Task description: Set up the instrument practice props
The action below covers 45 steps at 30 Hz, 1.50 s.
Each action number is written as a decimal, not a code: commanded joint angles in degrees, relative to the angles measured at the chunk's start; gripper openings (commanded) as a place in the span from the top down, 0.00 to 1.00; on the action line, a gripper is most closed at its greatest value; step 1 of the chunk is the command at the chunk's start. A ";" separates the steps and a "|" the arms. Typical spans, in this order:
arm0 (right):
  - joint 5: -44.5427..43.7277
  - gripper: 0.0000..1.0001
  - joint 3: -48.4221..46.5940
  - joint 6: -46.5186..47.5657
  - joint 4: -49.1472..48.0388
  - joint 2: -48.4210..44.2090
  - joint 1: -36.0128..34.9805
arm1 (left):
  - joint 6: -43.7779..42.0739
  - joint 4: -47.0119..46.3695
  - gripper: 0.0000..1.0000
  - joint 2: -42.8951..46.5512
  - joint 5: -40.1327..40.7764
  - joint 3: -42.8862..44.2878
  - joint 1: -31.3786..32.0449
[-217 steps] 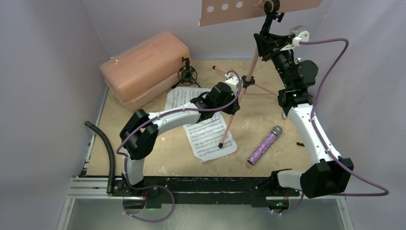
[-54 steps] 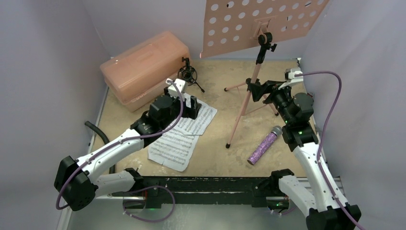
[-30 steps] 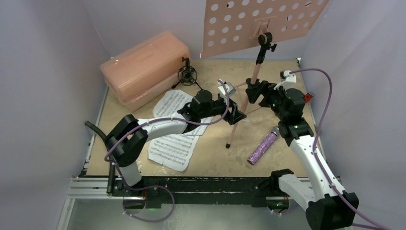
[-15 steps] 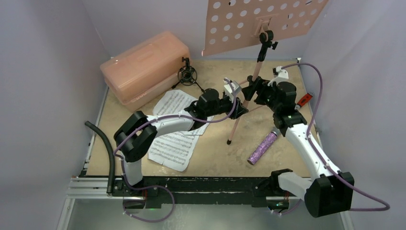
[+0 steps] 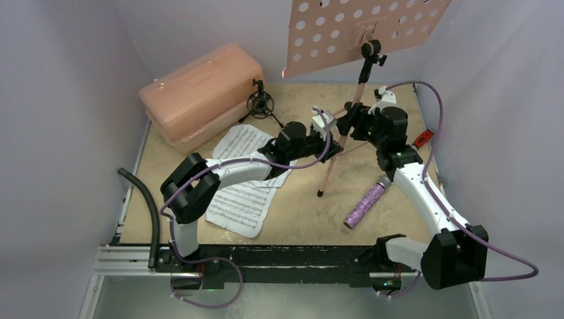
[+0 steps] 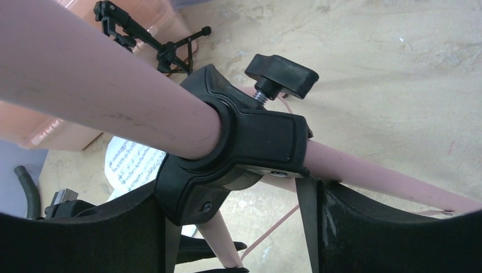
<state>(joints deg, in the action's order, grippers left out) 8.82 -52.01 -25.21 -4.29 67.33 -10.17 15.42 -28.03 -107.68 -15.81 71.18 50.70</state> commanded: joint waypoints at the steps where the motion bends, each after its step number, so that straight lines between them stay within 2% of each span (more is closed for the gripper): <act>1: 0.29 0.34 -3.13 3.06 -6.31 -0.16 0.23 | -0.58 -0.99 1.00 0.36 -1.64 1.70 1.79; 11: 3.20 0.65 -2.58 8.59 -6.89 0.50 0.24 | 1.40 -2.80 1.00 -0.61 -0.30 2.78 3.52; 16: 5.05 0.70 -2.32 10.74 -8.33 1.03 0.24 | 2.76 -3.13 1.00 -2.10 0.33 3.93 4.51; 22: 9.34 0.84 -2.32 13.02 -10.21 1.99 0.24 | 3.69 -3.64 1.00 -2.75 1.30 4.82 5.32; 28: 14.29 0.91 -1.45 14.47 -13.25 2.59 0.24 | 3.83 -3.86 1.00 -3.88 2.37 6.55 5.89; 31: 16.50 0.98 -1.39 15.40 -14.42 3.04 0.24 | 3.83 -3.52 1.00 -4.33 2.69 7.23 6.35; 45: 21.96 1.00 -0.51 17.50 -14.15 3.08 0.24 | 3.44 -3.17 1.00 -3.55 4.04 6.23 7.14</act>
<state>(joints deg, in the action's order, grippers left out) 19.20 -52.10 -7.03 -11.44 70.98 -8.12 19.14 -29.10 -111.83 -5.89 75.81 54.24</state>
